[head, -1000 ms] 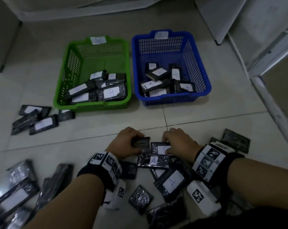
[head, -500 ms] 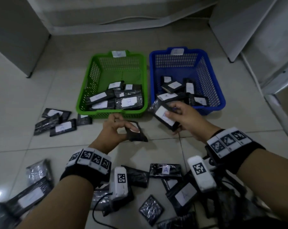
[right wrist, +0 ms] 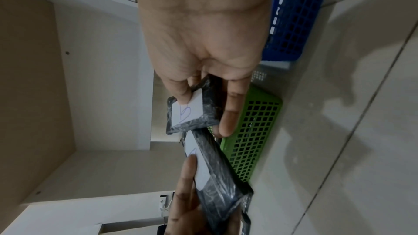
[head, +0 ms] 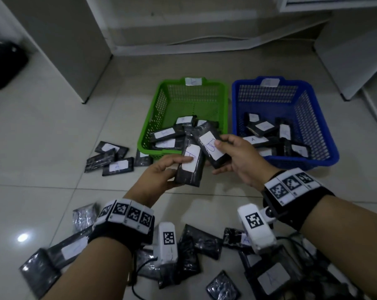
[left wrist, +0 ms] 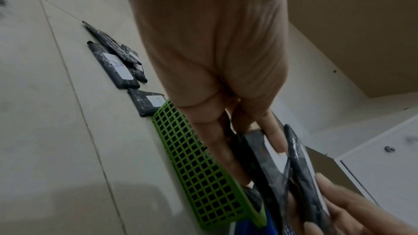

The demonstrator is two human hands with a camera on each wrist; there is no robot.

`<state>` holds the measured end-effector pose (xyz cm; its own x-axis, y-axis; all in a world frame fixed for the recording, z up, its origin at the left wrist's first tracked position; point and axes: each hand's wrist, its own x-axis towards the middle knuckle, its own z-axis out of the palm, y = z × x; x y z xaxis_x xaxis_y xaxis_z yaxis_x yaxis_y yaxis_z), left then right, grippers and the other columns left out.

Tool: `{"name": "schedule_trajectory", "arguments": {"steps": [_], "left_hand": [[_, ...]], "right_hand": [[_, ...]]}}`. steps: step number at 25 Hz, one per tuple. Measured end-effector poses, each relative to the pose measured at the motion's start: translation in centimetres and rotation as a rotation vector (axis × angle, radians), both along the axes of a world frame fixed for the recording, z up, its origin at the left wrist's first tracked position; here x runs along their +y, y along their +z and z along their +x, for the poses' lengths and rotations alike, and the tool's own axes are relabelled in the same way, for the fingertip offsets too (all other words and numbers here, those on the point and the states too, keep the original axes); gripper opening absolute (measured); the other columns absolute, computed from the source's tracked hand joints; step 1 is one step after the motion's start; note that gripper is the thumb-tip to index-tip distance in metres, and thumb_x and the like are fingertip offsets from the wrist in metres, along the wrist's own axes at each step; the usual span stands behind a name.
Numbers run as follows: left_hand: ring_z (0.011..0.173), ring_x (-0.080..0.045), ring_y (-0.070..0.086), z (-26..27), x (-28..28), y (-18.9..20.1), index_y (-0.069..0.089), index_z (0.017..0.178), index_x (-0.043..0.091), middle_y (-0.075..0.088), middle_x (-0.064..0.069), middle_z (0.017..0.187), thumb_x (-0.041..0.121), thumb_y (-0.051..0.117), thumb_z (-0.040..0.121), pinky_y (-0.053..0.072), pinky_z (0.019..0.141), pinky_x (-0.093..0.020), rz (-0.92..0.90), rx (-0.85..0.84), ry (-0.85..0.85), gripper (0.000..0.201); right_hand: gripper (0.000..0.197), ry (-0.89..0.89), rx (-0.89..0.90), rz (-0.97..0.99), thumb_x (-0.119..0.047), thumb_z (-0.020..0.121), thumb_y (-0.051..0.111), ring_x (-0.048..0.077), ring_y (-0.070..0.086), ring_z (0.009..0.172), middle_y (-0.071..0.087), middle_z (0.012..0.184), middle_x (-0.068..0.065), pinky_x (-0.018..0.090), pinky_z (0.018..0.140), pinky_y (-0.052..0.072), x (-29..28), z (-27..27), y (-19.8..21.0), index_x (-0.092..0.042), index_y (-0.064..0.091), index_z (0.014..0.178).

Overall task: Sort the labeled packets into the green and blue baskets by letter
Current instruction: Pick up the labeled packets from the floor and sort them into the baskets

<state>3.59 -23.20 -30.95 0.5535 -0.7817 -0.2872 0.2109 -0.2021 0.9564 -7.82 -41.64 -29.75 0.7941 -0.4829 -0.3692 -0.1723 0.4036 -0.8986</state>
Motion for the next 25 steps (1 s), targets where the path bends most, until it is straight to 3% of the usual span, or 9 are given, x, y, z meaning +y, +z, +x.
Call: {"name": "schedule_trajectory", "arguments": {"steps": [2, 5, 7, 9, 11, 15, 19, 22, 25], "left_hand": [[0.1, -0.026, 0.06, 0.5, 0.2, 0.0, 0.067, 0.108, 0.007, 0.057, -0.01, 0.121, -0.001, 0.042, 0.093, 0.056, 0.082, -0.037, -0.007, 0.048, 0.071, 0.03], [0.082, -0.02, 0.064, 0.9, 0.0, -0.4, 0.065, 0.099, 0.014, 0.063, -0.012, 0.109, 0.007, 0.057, 0.091, 0.056, 0.076, -0.035, 0.02, -0.079, 0.176, 0.014], [0.075, -0.016, 0.064, 1.3, -0.2, -1.1, 0.064, 0.094, 0.018, 0.064, -0.011, 0.1, 0.007, 0.059, 0.09, 0.054, 0.072, -0.032, 0.042, -0.149, 0.314, 0.013], [0.079, -0.018, 0.065, 1.7, -0.4, -1.4, 0.064, 0.093, 0.02, 0.065, -0.013, 0.103, 0.007, 0.059, 0.089, 0.055, 0.071, -0.03, 0.034, -0.143, 0.447, 0.014], [0.084, -0.022, 0.066, 1.8, -0.9, -1.3, 0.064, 0.096, 0.017, 0.065, -0.014, 0.106, 0.005, 0.056, 0.089, 0.056, 0.071, -0.028, -0.004, -0.092, 0.482, 0.016], [0.078, -0.021, 0.06, 0.9, -3.1, -0.4, 0.063, 0.101, 0.015, 0.063, -0.009, 0.095, -0.003, 0.053, 0.086, 0.054, 0.07, -0.027, -0.06, -0.047, 0.428, 0.026], [0.08, -0.016, 0.059, -1.1, -7.4, -0.2, 0.062, 0.101, 0.024, 0.057, -0.004, 0.1, -0.002, 0.057, 0.086, 0.053, 0.064, -0.025, -0.125, -0.079, 0.338, 0.031], [0.086, -0.024, 0.064, -3.4, -12.8, -0.7, 0.067, 0.095, 0.028, 0.061, 0.0, 0.088, 0.007, 0.062, 0.085, 0.057, 0.078, -0.039, -0.124, -0.118, 0.233, 0.024], [0.093, -0.026, 0.067, -6.0, -18.9, -1.4, 0.069, 0.088, 0.031, 0.07, -0.006, 0.094, 0.015, 0.064, 0.081, 0.054, 0.088, -0.048, -0.075, -0.179, 0.095, 0.018]], "right_hand": [[0.013, 0.014, 0.009, -0.018, -0.011, 0.095, 0.052, 0.036, 0.067, 0.077, 0.065, 0.097, 0.019, 0.042, 0.054, 0.059, 0.4, 0.7, 0.2, -0.009, 0.056, 0.107], [0.018, 0.005, 0.102, -0.145, -0.004, 0.093, 0.048, 0.029, 0.063, 0.079, 0.061, 0.101, 0.013, 0.047, 0.061, 0.059, 0.4, 2.2, -0.1, -0.013, 0.054, 0.108], [0.022, -0.006, 0.232, -0.395, -0.008, 0.092, 0.051, 0.032, 0.064, 0.085, 0.06, 0.109, 0.01, 0.047, 0.067, 0.059, -0.5, 3.6, -0.9, -0.014, 0.054, 0.112], [0.027, 0.049, 0.355, -0.744, -0.01, 0.089, 0.058, 0.026, 0.064, 0.086, 0.064, 0.109, 0.008, 0.036, 0.071, 0.056, -1.8, 4.9, -1.9, -0.013, 0.059, 0.116], [0.028, 0.141, 0.376, -0.929, -0.011, 0.087, 0.063, 0.019, 0.061, 0.089, 0.065, 0.109, 0.007, 0.027, 0.076, 0.049, -2.2, 5.9, -2.4, -0.014, 0.063, 0.115], [0.029, 0.132, 0.312, -1.002, -0.011, 0.086, 0.065, 0.018, 0.057, 0.1, 0.058, 0.111, 0.007, 0.022, 0.088, 0.043, -2.5, 5.5, -2.6, -0.016, 0.068, 0.114], [0.02, -0.174, 0.27, -0.924, -0.004, 0.087, 0.057, 0.019, 0.063, 0.095, 0.069, 0.104, 0.006, 0.027, 0.086, 0.049, -4.5, 0.0, -2.6, -0.014, 0.071, 0.096], [0.021, -0.27, 0.319, -0.901, 0.0, 0.084, 0.056, 0.015, 0.062, 0.087, 0.07, 0.094, 0.003, 0.021, 0.08, 0.046, -5.8, -6.2, -2.9, -0.015, 0.07, 0.084], [0.023, -0.242, 0.39, -0.974, 0.002, 0.084, 0.056, 0.014, 0.058, 0.087, 0.062, 0.091, 0.0, 0.014, 0.078, 0.038, -7.3, -11.6, -3.2, -0.014, 0.071, 0.088]]}}
